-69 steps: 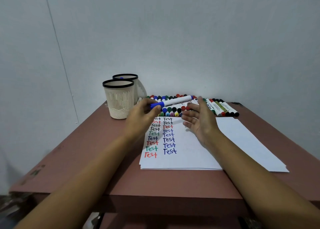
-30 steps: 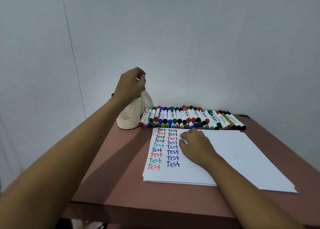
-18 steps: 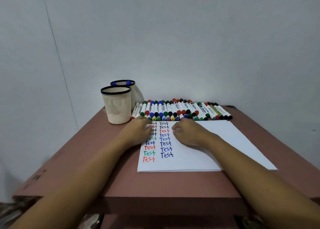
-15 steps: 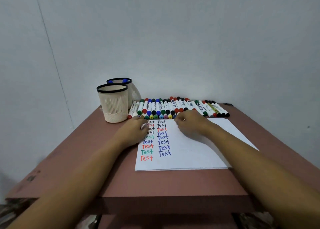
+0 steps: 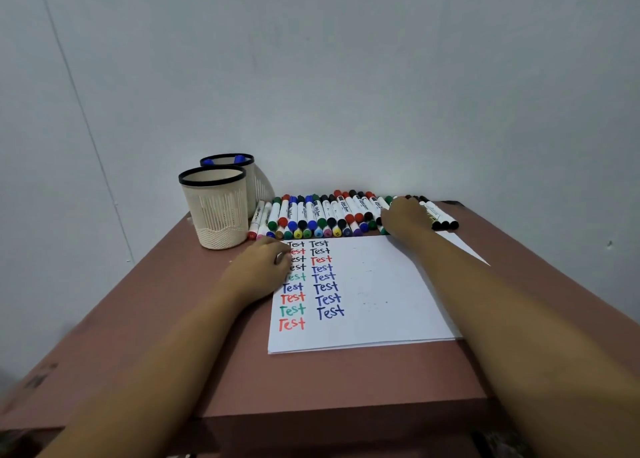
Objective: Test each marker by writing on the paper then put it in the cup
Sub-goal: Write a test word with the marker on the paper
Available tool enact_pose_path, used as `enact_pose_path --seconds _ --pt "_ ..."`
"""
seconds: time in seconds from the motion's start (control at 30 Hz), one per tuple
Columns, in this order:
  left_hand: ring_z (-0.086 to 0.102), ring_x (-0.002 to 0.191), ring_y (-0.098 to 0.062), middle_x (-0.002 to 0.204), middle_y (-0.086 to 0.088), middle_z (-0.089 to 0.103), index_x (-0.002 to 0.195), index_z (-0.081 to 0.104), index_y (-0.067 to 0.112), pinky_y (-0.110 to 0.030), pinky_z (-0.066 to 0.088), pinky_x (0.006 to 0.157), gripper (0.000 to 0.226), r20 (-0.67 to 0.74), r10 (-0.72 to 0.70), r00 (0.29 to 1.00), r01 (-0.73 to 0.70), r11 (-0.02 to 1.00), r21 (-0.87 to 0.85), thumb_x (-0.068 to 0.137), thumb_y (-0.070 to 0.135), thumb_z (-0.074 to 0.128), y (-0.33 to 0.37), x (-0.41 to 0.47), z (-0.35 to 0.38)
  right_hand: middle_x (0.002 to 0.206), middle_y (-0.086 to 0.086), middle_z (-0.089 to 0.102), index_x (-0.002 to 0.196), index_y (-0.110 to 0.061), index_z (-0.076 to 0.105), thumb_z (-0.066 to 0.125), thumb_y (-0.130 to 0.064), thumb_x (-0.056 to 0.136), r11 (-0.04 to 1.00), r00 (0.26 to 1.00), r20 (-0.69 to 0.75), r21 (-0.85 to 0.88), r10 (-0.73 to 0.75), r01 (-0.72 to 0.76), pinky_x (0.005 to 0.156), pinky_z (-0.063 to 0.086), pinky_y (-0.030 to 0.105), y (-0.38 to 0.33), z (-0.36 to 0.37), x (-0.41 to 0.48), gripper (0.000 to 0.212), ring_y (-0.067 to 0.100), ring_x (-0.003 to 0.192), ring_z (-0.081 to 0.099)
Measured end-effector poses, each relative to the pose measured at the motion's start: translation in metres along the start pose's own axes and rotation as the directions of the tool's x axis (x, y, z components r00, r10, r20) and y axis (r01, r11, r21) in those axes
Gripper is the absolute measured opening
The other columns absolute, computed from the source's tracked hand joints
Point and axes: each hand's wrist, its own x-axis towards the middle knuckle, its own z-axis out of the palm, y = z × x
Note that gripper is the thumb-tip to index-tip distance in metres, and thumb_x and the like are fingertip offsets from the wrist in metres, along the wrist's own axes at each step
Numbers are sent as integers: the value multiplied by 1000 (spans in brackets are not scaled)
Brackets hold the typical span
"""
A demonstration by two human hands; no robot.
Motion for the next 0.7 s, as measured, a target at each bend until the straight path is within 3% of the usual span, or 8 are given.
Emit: enact_pose_path --seconds 0.2,0.33,0.5,0.6,0.7 --pt "45 123 -17 138 -4 45 131 52 18 -34 38 103 38 7 -10 1000 10 1000 7 98 31 39 1 -1 -1 117 19 58 100 -2 57 46 -5 90 994 996 -72 101 54 -46 72 38 32 -3 5 0 15 35 110 53" --pt "45 122 -17 136 -5 47 130 53 17 -31 37 101 37 -11 -20 1000 20 1000 -19 98 30 39 2 -1 -2 116 22 59 118 7 47 38 -2 95 960 976 -168 265 138 -90 71 41 33 -9 2 -6 26 35 106 58" --pt "47 118 -21 130 -10 51 129 54 10 -29 35 95 36 -100 -34 994 25 995 -93 98 25 41 7 -5 -6 115 24 59 115 9 48 38 -7 98 895 956 -246 445 158 -33 67 34 29 -13 -16 -23 26 35 103 57" --pt "45 120 -20 133 -8 48 130 53 9 -28 34 99 36 -206 -10 979 -18 991 -130 97 19 43 9 -8 -9 97 13 60 103 4 55 43 -11 97 837 965 -245 545 97 54 62 32 27 -17 -26 -42 20 24 83 52" --pt "42 125 -21 138 -9 43 136 45 7 -25 32 102 41 -284 72 956 -111 986 -125 96 16 48 13 -12 -10 68 5 51 76 -5 52 46 -9 91 764 988 -152 640 30 75 51 32 26 -24 -29 -71 17 19 63 44"
